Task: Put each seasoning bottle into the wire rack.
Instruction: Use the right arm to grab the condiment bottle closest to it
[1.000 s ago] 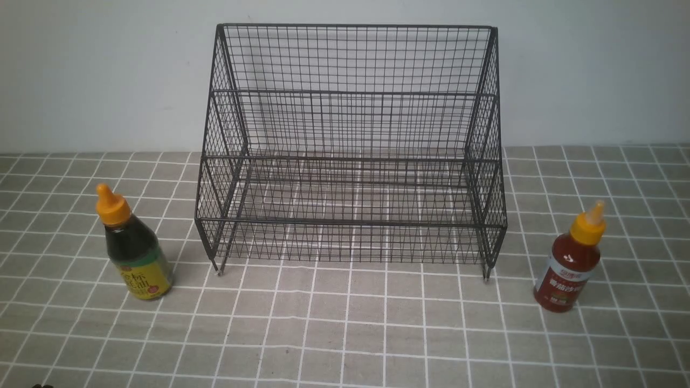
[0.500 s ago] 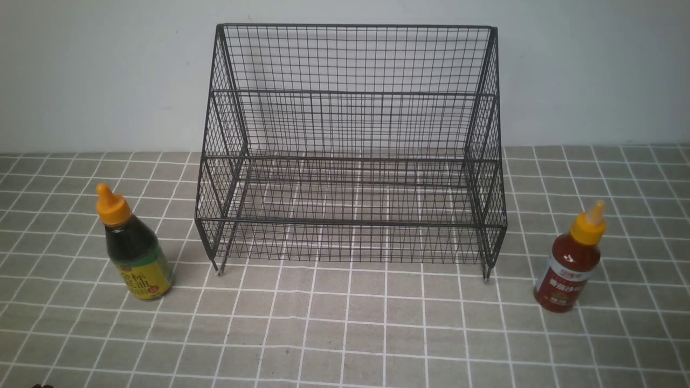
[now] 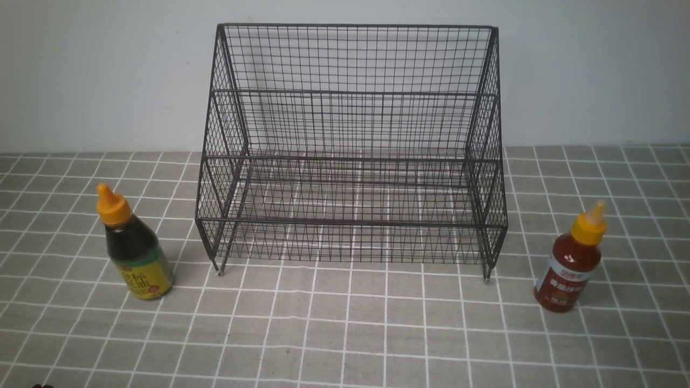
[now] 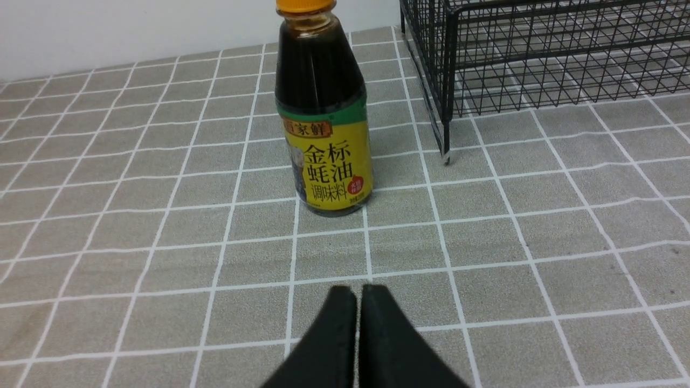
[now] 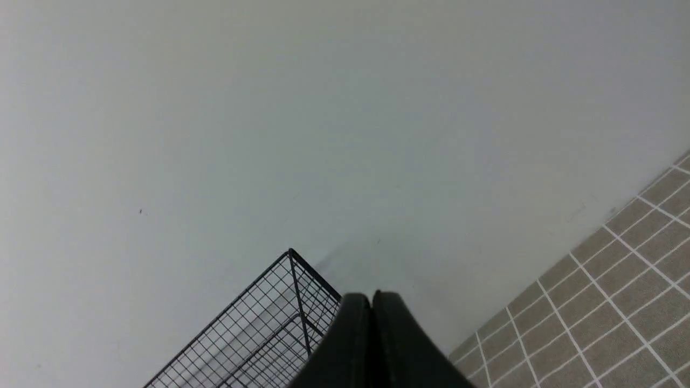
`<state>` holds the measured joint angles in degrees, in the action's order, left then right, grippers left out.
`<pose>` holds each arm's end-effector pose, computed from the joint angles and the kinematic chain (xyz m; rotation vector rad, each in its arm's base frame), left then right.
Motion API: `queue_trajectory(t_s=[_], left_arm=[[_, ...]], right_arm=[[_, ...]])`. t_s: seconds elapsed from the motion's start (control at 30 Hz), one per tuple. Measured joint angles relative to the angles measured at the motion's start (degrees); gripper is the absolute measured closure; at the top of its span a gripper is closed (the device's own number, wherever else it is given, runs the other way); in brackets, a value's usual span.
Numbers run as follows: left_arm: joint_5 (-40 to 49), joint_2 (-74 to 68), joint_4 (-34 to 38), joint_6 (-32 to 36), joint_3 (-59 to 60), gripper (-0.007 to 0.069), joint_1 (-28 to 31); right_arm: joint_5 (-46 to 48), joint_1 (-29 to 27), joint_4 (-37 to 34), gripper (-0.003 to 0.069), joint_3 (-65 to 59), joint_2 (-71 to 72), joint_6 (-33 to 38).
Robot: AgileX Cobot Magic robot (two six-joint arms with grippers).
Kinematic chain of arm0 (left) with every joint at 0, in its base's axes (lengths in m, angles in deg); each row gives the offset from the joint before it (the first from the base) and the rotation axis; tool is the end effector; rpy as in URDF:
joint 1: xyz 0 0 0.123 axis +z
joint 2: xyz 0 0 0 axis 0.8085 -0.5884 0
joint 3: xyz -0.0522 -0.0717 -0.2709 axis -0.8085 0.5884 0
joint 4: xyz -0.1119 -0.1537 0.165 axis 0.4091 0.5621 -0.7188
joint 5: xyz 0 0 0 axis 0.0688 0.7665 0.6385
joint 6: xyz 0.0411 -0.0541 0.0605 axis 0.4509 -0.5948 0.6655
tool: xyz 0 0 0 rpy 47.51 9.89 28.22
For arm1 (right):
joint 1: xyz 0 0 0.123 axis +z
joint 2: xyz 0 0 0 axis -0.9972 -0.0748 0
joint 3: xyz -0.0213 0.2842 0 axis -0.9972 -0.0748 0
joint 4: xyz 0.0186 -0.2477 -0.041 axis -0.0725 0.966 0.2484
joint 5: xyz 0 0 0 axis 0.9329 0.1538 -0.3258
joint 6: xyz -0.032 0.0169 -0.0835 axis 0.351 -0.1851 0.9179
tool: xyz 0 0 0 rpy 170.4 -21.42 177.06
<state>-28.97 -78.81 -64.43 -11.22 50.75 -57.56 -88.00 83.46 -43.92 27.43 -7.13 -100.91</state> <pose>0.0518 -0.0046 0.1713 0.1439 1.8726 -0.0027 0.0550 -0.0017 0.2145 0.6253 1.3746 0.6338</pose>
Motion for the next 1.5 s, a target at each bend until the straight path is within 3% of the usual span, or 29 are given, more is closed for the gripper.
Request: queue_trajectory(t_s=[0.2,0.23,0.33,0.43,0.57,0.7,0.9,1.03,1.17,1.37,1.5], left_arm=[[-0.1,0.0,-0.8,0.1,0.1,0.0631,0.0],[-0.4,0.0,-1.2,0.2,0.0,0.0631,0.0],[-0.8,0.0,-1.5,0.2,0.1,0.0631,0.0],[-1.4,0.0,-1.5,0.2,0.1,0.0631,0.0],[-1.4,0.0,-1.5,0.2,0.2,0.0631,0.0],[-1.5,0.0,-1.5,0.3,0.2,0.0631,0.0],[-5.4,0.0,-0.6,-0.1,0.3,0.0631,0.0],[-10.8,0.0,5.2,-3.8,0.3,0.0631,0.0],[-15.1,0.0,12.6,-9.1,0.3,0.0631,0.0],[-24.0,0.0,20.1,-13.0,-0.3,0.0631,0.0],[-16.2,-1.1,20.4,-12.0,-7.9,0.0631,0.0]], right_arm=[[15.3,0.0,5.4,0.0673,15.2,-3.8,5.4],[23.4,0.0,7.5,0.0673,24.1,-8.9,8.6],[37.1,0.0,9.4,0.0673,34.8,-18.6,14.5],[57.6,0.0,10.4,0.0673,50.7,-35.3,22.0],[66.6,0.0,10.5,0.0666,60.0,-47.5,23.8],[70.7,0.0,10.6,0.0619,67.2,-59.2,27.7],[70.9,0.1,10.0,0.0449,74.9,-74.6,30.0],[70.9,2.8,11.3,0.0294,77.3,-81.6,30.0],[70.8,7.5,14.4,0.0193,77.7,-86.3,29.4],[69.7,9.2,17.4,0.014,77.7,-93.0,24.7],[69.0,9.2,17.9,0.014,77.7,-96.9,23.8]])
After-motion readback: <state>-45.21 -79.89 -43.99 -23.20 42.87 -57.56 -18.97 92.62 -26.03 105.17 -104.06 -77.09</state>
